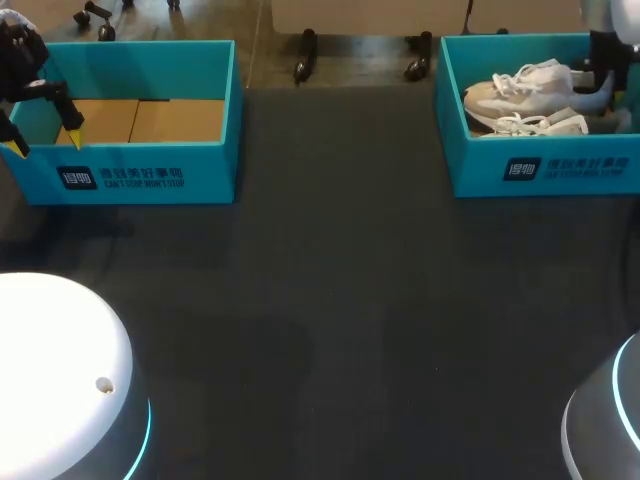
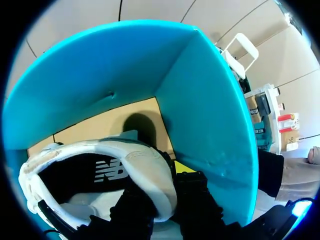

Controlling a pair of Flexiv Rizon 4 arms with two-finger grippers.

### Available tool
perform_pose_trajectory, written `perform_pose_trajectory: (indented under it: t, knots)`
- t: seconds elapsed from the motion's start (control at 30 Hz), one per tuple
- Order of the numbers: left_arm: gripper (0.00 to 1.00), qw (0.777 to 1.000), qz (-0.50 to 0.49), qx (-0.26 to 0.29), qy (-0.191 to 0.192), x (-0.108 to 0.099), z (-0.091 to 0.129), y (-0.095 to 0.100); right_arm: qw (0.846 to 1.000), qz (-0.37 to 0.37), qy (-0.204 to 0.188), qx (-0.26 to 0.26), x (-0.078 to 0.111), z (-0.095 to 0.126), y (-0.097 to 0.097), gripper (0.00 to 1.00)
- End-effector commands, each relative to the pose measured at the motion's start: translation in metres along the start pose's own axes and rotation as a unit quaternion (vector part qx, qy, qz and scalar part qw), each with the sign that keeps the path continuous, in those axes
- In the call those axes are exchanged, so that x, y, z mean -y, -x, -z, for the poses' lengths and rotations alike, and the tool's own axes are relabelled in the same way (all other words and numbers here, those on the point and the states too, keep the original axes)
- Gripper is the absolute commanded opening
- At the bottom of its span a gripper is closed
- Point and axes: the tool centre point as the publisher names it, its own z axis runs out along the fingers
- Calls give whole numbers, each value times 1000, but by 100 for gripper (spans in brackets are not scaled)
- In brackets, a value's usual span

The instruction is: Take the shoe out of the shoebox, open the shoe tongue, remove and reinsert the insole, then place the shoe into the shoebox

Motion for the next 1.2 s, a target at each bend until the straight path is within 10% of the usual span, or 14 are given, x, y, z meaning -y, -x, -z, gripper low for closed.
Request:
perform_pose_trajectory:
  t: [0.03, 0.17, 0.47, 0.9, 1.2]
  knots:
    - [100, 1000, 0, 1, 1, 0, 1, 0, 1000, -1, -9, 0, -8, -7, 0, 0]
    - [100, 1000, 0, 1, 1, 0, 1, 0, 1000, 8, -12, -3, -9, -7, -3, 3]
    - [100, 1000, 0, 1, 1, 0, 1, 0, 1000, 16, -7, -7, -2, 6, -6, 98]
    - [100, 1000, 0, 1, 1, 0, 1, 0, 999, 9, 24, -37, 7, 77, 12, 100]
    - [100, 1000, 0, 1, 1, 0, 1, 0, 996, 23, 32, -80, 50, 147, 19, 100]
